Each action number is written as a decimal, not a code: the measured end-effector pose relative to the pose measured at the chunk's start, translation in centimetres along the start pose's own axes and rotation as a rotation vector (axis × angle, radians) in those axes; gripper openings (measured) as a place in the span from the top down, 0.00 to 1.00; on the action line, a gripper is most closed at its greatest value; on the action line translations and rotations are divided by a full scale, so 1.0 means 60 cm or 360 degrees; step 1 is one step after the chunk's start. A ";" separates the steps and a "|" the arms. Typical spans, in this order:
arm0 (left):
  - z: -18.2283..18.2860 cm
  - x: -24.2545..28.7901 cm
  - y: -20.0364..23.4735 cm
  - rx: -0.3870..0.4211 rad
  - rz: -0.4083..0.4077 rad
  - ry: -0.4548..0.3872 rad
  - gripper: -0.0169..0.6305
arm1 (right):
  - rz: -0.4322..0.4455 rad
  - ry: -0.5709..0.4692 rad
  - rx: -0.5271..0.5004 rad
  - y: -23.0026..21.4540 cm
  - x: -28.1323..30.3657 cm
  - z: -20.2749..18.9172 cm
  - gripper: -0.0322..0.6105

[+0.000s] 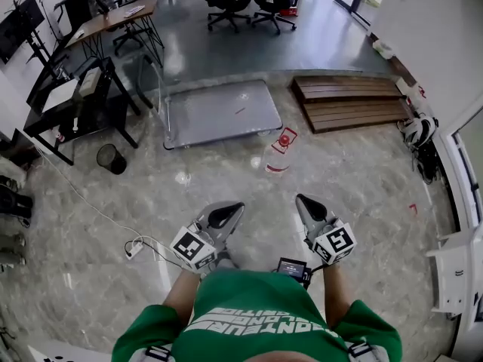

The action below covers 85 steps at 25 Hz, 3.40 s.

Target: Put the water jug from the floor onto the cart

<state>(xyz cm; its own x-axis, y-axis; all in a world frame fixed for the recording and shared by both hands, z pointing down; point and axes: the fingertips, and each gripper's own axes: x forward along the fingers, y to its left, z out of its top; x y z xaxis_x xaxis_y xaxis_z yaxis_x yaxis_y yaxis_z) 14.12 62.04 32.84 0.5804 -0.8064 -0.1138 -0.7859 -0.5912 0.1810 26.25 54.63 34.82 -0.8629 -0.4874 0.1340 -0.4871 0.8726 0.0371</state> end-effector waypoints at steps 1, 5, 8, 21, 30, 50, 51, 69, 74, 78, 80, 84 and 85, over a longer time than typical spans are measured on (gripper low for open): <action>0.004 -0.015 0.015 -0.0013 0.0004 0.0002 0.95 | 0.0003 -0.0006 -0.0008 0.014 0.015 0.007 0.96; 0.004 -0.074 0.068 -0.0060 0.0042 0.0043 0.95 | 0.0022 -0.0004 -0.0077 0.060 0.066 0.016 0.96; -0.009 -0.109 0.100 -0.0089 0.0110 0.0053 0.95 | 0.0065 0.0064 -0.0138 0.088 0.108 -0.014 0.96; -0.005 -0.146 0.148 -0.0089 0.0179 0.0008 0.95 | 0.0141 0.0064 -0.0184 0.123 0.169 -0.007 0.96; -0.003 -0.075 0.150 -0.0055 0.0076 0.0038 0.95 | 0.0046 0.0014 -0.0165 0.057 0.145 0.012 0.96; 0.002 0.267 0.101 -0.0022 -0.0130 0.0045 0.95 | -0.0044 -0.0063 -0.0064 -0.257 0.076 -0.011 0.96; 0.003 0.278 0.098 -0.0022 -0.0135 0.0053 0.95 | -0.0051 -0.0069 -0.0048 -0.268 0.069 -0.011 0.96; -0.020 0.364 0.159 -0.0074 -0.0099 0.0105 0.95 | -0.0040 -0.0014 0.0003 -0.354 0.125 -0.042 0.96; -0.008 0.373 0.212 -0.0060 -0.0069 0.0095 0.95 | -0.0030 0.0002 0.0048 -0.378 0.172 -0.048 0.96; -0.024 0.366 0.296 -0.0154 -0.0006 0.0100 0.95 | -0.0047 0.0057 0.0030 -0.387 0.242 -0.048 0.96; -0.030 0.366 0.344 -0.0195 0.0008 0.0116 0.95 | -0.0062 0.0089 0.0009 -0.393 0.284 -0.043 0.96; -0.011 0.373 0.434 -0.0205 -0.0030 0.0087 0.95 | -0.0099 0.0095 0.0011 -0.409 0.372 -0.009 0.96; -0.004 0.375 0.455 -0.0204 -0.0038 0.0073 0.95 | -0.0106 0.0096 0.0014 -0.413 0.398 -0.005 0.96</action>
<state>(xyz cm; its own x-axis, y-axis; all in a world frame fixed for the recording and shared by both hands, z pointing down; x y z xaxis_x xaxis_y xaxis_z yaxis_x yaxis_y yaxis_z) 5.78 27.78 35.42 0.6098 -0.7890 -0.0755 -0.7399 -0.6008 0.3027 17.76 21.36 37.37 -0.8191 -0.5409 0.1911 -0.5443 0.8380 0.0389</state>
